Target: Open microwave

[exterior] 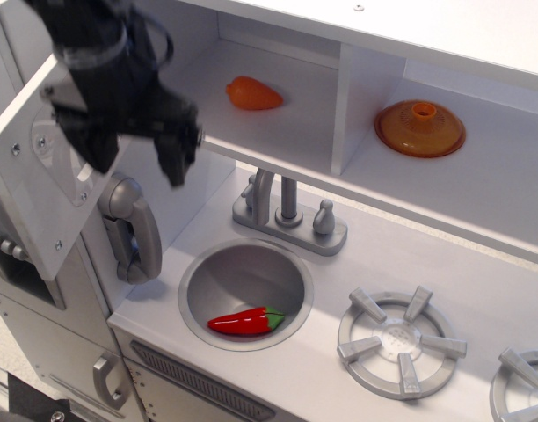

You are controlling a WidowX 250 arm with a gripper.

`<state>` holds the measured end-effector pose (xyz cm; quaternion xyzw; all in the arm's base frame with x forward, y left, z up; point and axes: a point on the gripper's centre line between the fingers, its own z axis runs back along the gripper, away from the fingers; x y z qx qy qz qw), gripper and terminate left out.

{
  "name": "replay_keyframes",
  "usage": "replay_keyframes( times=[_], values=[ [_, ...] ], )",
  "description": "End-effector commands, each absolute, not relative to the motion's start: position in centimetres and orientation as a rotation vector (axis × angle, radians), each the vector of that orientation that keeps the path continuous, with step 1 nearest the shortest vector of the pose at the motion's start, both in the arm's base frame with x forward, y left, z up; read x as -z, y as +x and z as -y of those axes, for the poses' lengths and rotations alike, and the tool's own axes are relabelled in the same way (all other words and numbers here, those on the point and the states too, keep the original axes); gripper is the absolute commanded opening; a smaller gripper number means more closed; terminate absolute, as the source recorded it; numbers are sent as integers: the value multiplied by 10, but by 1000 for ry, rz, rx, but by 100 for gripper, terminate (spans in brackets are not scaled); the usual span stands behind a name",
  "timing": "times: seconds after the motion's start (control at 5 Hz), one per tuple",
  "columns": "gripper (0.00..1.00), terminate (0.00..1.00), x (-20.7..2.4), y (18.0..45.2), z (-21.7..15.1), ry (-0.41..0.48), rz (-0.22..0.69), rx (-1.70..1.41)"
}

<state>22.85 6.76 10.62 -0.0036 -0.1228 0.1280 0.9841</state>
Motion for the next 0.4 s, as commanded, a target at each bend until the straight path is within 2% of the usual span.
replay_keyframes(
  times=[0.0, 0.2],
  values=[
    [100, 0, -196, 270, -105, -56, 294, -282],
    [100, 100, -196, 270, -105, -56, 294, -282]
  ],
)
